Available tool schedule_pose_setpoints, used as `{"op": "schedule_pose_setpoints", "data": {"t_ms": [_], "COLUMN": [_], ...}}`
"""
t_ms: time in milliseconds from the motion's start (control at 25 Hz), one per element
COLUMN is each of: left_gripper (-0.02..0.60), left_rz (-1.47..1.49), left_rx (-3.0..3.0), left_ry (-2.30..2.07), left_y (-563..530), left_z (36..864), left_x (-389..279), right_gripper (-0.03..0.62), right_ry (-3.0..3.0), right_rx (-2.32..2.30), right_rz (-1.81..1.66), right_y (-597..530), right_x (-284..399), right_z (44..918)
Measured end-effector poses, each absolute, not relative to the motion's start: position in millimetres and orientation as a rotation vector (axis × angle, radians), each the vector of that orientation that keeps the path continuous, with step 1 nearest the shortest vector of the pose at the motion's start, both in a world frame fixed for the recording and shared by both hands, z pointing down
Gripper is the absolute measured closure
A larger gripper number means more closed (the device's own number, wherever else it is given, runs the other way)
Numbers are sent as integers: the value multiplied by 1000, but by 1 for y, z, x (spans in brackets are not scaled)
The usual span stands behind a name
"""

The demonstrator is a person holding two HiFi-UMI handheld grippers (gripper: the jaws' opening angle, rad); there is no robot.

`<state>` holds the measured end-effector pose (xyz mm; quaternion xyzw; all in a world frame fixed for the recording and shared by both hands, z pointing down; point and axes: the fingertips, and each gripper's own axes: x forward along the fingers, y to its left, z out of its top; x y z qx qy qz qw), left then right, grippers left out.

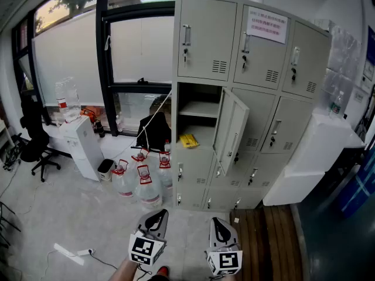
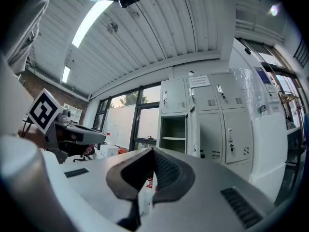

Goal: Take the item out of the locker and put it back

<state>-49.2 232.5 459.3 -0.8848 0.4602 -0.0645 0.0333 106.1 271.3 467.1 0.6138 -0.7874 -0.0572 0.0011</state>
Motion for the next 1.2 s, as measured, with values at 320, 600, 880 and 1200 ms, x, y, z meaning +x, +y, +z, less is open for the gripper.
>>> {"op": "schedule_pose_setpoints", "data": {"t_ms": [320, 600, 880, 1200], "left_gripper": [558, 558, 558, 558], "left_rz": [-218, -236, -220, -241], "left_rx": [-2724, -2729, -2741, -2785], "left_ry": [1441, 1455, 1459, 1452], "left_y": [206, 150, 49, -77], "left_z": [467, 476, 483, 487], "left_x": [-39, -31, -34, -43], "right_gripper": [580, 580, 580, 580], "right_ry": [-2465, -2453, -2435, -2424], "right_rx": [1914, 1880, 1867, 1822], "right_rz": [-190, -183, -176, -141], "right_y": [246, 187, 86, -45], "right_x": [115, 121, 115, 99], "right_z": [471, 481, 487, 488]}}
